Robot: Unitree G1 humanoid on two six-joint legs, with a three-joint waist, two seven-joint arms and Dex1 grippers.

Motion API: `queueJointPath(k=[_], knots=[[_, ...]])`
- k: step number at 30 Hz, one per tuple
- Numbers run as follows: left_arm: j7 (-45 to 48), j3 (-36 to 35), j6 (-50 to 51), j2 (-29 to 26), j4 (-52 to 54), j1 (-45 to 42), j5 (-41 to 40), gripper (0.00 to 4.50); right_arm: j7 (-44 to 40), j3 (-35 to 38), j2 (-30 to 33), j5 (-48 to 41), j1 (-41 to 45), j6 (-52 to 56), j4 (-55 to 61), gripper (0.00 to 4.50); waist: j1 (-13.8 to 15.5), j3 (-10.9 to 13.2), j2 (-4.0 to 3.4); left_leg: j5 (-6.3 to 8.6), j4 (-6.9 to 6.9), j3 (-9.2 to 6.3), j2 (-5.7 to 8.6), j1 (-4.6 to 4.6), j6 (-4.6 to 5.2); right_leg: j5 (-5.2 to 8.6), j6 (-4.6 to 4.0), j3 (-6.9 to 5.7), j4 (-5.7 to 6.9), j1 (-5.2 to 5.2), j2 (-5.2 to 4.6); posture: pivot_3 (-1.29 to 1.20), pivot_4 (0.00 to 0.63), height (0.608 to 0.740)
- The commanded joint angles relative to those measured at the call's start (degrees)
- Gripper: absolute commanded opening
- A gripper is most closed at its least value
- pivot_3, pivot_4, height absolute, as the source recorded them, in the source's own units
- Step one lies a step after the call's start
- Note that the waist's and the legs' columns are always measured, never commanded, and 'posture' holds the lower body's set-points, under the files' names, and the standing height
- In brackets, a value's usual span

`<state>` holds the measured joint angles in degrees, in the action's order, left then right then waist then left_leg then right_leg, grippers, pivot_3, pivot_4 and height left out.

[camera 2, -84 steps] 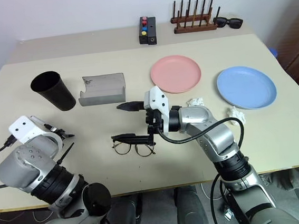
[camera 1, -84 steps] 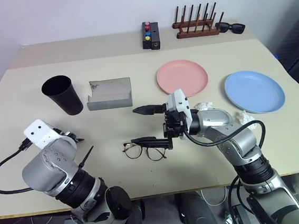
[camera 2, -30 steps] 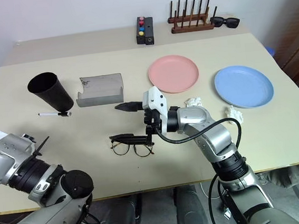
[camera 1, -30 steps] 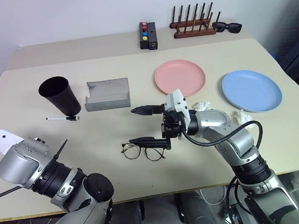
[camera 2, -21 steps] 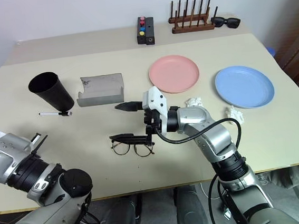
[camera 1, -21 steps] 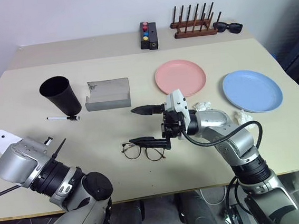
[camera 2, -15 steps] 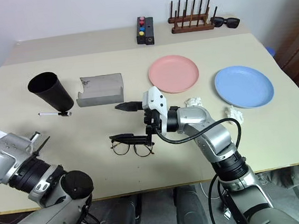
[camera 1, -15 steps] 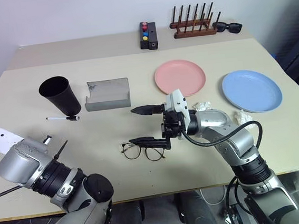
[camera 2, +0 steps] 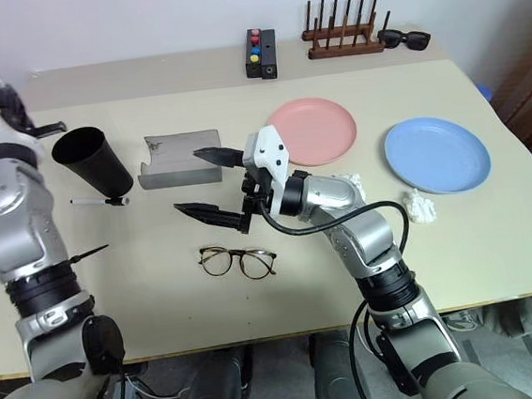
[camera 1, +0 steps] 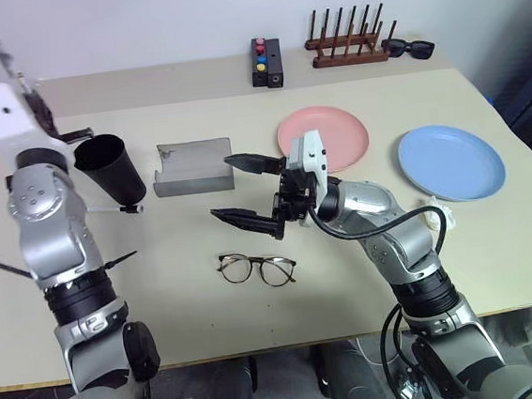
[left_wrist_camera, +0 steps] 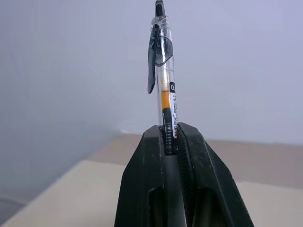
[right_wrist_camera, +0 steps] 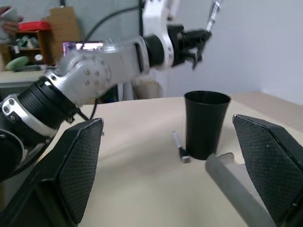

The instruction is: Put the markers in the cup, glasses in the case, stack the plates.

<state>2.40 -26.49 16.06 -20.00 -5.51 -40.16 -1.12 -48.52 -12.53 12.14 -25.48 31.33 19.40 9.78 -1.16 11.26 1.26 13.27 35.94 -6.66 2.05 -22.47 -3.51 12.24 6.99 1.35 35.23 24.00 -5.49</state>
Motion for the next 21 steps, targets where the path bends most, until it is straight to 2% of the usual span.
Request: queueJointPath(k=[1, 7, 21], knots=[[0.36, 2.87, -8.93, -1.55, -6.61, -2.35, 0.21, 0.02, 1.1, 0.94, -1.03, 0.16, 0.77, -1.76, 1.26, 4.5, 0.04, 0.0, 0.0, 0.0, -0.01, 0.0, 0.0, -0.02, 0.0, 0.0, 0.0, 0.0, 0.0, 0.02, 0.0, 0.0, 0.15, 0.739], [-0.54, 5.43, -13.87, -0.93, -9.82, -0.86, -0.59, 0.02, 3.19, 1.64, -1.51, -0.06, 0.27, -2.19, 2.11, 4.5, 0.05, 0.0, 0.0, 0.0, -0.02, 0.0, 0.0, -0.02, 0.0, 0.0, 0.01, 0.0, 0.02, 0.04, 0.0, 0.0, 0.15, 0.739], [-3.36, 6.89, -12.13, 0.8, -6.18, 4.85, -1.64, 0.02, 5.43, 2.53, -4.18, -0.13, 1.7, -2.94, 0.3, 4.5, 0.17, 0.0, -0.01, 0.0, -0.01, -0.01, 0.0, -0.01, 0.01, -0.01, 0.01, 0.0, 0.05, 0.04, 0.0, 0.0, 0.15, 0.739]])
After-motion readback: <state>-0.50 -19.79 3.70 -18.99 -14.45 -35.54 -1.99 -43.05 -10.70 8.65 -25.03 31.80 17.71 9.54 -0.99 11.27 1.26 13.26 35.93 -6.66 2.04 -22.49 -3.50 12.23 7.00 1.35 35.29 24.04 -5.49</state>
